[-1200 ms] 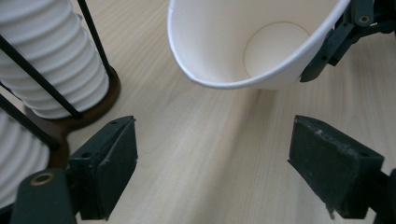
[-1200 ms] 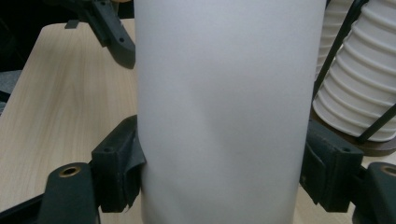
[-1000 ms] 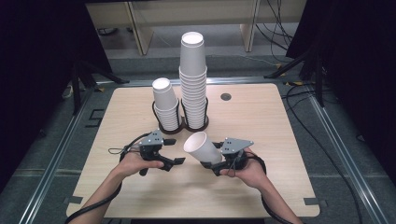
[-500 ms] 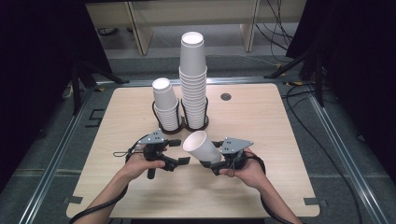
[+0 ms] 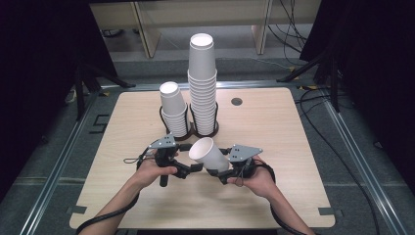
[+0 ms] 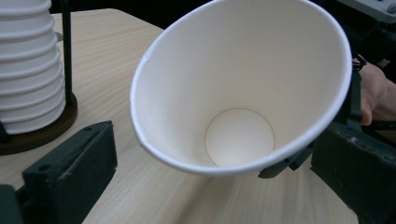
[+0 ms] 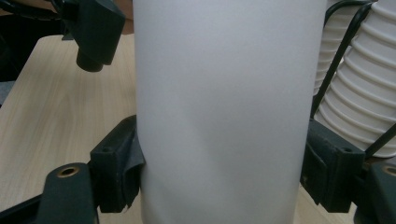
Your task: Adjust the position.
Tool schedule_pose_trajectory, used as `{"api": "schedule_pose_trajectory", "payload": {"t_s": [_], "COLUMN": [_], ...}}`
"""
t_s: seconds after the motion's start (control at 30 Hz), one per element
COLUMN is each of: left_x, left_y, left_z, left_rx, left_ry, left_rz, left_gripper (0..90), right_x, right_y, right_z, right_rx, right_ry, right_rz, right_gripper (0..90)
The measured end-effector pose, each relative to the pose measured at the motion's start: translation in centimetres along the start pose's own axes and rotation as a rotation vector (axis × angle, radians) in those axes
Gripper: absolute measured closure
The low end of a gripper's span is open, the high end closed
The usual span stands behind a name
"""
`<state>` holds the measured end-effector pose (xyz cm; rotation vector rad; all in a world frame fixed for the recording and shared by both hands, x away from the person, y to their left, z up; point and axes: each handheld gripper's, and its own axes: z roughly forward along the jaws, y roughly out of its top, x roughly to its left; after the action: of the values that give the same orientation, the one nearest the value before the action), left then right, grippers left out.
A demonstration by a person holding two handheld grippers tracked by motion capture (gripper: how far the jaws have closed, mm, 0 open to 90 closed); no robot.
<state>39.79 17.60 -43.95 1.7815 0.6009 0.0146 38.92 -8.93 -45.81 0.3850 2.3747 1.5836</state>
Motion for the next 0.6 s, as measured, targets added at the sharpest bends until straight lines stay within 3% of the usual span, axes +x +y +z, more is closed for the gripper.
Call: {"api": "schedule_pose_trajectory", "payload": {"t_s": [0.27, 0.6], "left_x": [-0.13, -0.27], "left_y": [0.01, 0.33], "left_z": [0.54, 0.78], "left_rx": [-0.013, -0.028], "left_ry": [-0.029, -0.026], "left_rz": [-0.020, -0.030], "left_gripper": [2.5, 0.7], "right_x": [0.00, 0.02], "right_y": [-0.01, 0.04], "right_z": [0.05, 0.14], "right_rx": [0.002, -0.010], "right_ry": [0.004, 0.004], "right_rz": [0.000, 0.000], "right_gripper": [24.4, 24.4]}}
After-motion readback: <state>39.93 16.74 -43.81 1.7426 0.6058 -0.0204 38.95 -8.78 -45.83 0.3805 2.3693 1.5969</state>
